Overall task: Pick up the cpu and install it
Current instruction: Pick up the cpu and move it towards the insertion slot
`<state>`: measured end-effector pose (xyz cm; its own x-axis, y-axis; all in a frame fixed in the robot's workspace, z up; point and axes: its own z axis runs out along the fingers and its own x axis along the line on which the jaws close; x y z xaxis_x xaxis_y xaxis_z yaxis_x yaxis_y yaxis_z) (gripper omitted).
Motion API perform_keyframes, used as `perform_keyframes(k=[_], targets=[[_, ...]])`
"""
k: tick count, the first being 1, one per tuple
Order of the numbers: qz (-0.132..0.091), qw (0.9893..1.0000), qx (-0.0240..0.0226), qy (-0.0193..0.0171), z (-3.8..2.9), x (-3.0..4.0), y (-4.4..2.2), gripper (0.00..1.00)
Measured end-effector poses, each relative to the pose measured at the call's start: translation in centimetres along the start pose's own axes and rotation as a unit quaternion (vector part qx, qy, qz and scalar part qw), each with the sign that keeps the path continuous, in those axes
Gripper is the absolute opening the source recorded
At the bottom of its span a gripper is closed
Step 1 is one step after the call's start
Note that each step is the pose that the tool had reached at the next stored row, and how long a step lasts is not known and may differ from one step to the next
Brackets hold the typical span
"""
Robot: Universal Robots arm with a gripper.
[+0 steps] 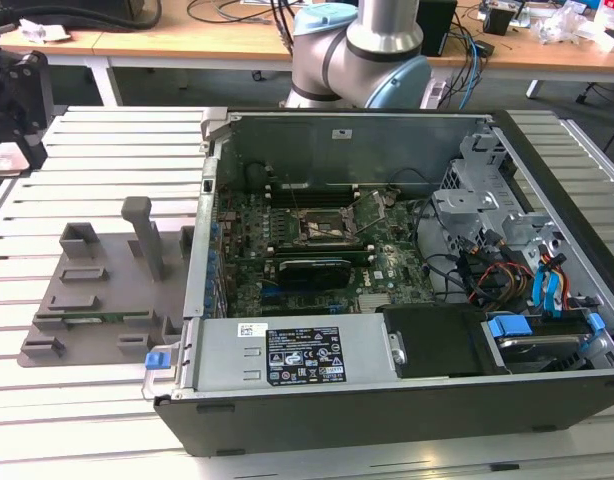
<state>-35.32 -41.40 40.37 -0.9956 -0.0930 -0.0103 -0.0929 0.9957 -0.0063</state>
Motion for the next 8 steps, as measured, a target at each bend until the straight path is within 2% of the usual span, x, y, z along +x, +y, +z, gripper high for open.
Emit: perform_keyframes(k=[8], targets=[[0.0, 1.0, 0.0, 0.0, 0.04, -3.57, -0.33, 0.55]])
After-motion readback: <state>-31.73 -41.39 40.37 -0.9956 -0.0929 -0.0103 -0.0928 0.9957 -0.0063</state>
